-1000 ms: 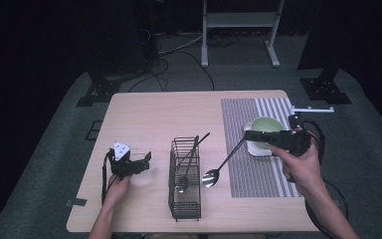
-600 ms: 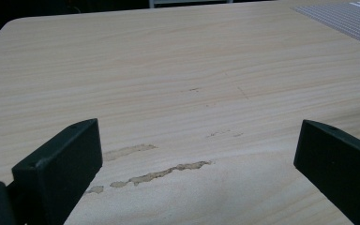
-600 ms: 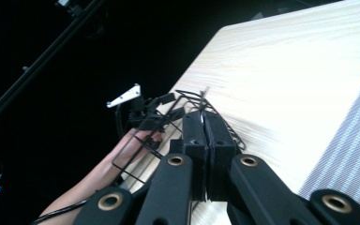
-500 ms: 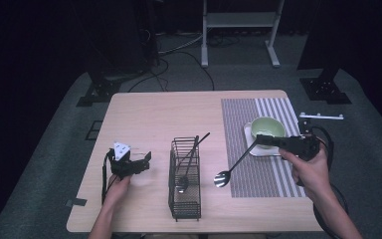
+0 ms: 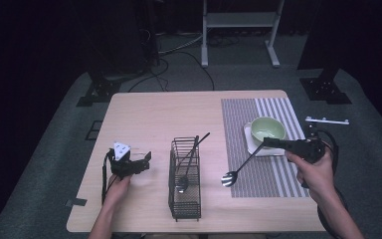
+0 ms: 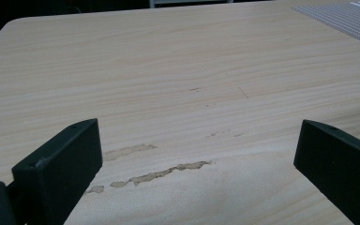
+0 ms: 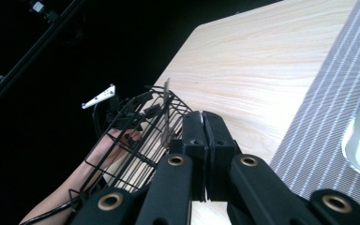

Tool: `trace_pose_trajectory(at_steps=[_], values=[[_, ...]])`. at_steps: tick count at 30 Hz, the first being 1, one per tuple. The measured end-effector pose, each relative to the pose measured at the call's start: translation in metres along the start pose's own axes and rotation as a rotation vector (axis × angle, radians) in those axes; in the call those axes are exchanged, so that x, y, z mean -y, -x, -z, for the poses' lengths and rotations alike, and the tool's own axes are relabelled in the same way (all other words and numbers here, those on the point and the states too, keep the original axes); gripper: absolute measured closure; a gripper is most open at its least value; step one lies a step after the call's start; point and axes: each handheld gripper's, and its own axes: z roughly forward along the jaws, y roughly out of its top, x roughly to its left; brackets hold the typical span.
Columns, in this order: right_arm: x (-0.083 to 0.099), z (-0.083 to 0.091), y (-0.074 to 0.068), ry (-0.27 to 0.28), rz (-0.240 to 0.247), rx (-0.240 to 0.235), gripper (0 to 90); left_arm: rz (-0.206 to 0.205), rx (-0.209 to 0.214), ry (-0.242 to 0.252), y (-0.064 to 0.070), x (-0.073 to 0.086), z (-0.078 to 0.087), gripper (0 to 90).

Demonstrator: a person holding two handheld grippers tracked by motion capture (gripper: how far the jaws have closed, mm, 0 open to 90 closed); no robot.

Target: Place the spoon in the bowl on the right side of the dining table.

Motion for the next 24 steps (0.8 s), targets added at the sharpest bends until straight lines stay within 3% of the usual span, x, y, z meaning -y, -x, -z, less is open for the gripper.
trace_pose_trajectory(at_steps=[24], values=[[0.003,0.021,0.034,0.044,-0.061,0.087,88.5,0.001,0.000,-0.001,0.000,0.000,0.000,0.4]])
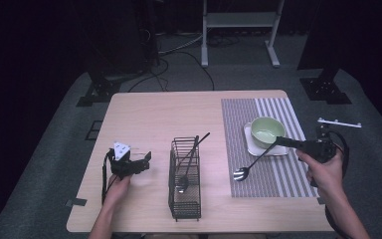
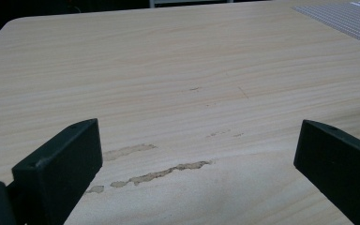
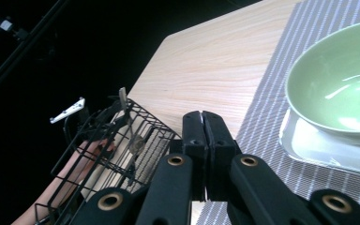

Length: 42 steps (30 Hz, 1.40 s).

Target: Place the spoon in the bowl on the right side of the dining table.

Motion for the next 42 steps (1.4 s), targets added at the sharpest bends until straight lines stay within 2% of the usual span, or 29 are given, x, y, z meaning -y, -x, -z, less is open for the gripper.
trace_pose_trajectory(at_steps=[10,42], values=[[0.000,0.005,0.013,0.018,-0.019,0.029,88.5,0.000,0.000,0.000,0.000,0.000,0.000,0.4],[-0.014,0.019,0.032,0.068,-0.053,0.109,88.5,0.003,0.000,0.001,0.000,0.000,0.000,0.3]])
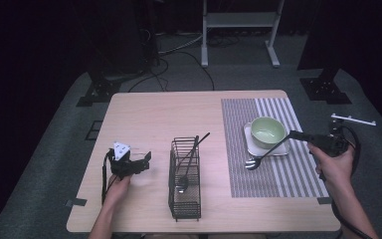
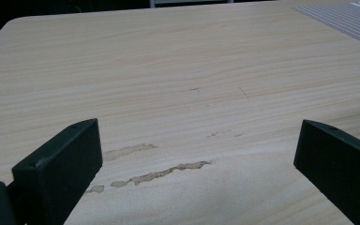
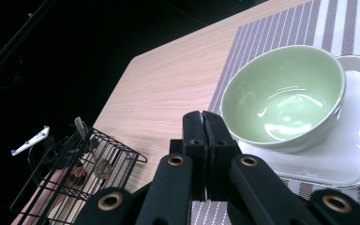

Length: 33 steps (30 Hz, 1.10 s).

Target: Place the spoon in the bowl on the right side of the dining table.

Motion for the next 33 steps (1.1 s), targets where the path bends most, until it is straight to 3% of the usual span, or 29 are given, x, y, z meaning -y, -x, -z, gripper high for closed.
trace_pose_trajectory(at_steps=[33], values=[[-0.022,0.007,0.012,0.080,-0.043,0.045,88.5,-0.002,0.001,-0.001,0.000,0.000,0.000,0.4]])
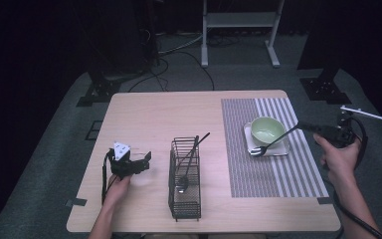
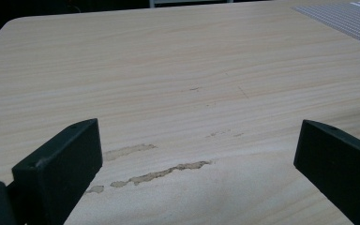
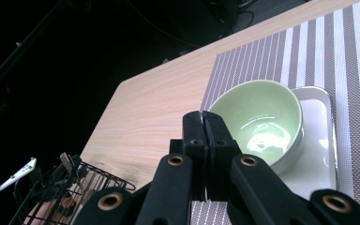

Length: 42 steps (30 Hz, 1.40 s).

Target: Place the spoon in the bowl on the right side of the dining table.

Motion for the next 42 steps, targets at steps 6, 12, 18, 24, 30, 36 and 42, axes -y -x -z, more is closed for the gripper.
trace_pose_trajectory(at_steps=[6,12,18,24,30,36,42], values=[[-0.005,0.001,0.000,0.016,-0.007,0.002,88.5,0.000,0.000,0.000,0.000,0.000,0.000,0.3],[-0.010,0.002,0.000,0.028,-0.009,0.015,88.5,0.001,0.001,0.002,0.000,0.000,0.000,0.4],[-0.015,0.005,0.003,0.053,-0.023,0.026,88.5,0.001,0.001,0.002,0.000,0.000,0.000,0.4],[-0.020,0.008,0.007,0.071,-0.036,0.039,88.5,0.000,0.000,0.001,0.000,0.000,0.000,0.4],[-0.026,0.009,0.012,0.092,-0.052,0.062,88.5,0.001,0.000,0.002,0.000,0.000,0.000,0.4],[-0.027,0.006,0.019,0.113,-0.064,0.073,88.4,0.001,0.001,0.003,0.000,0.000,0.000,0.3],[-0.029,0.006,0.025,0.130,-0.081,0.088,88.5,0.003,0.000,0.002,0.000,0.000,0.000,0.3]])
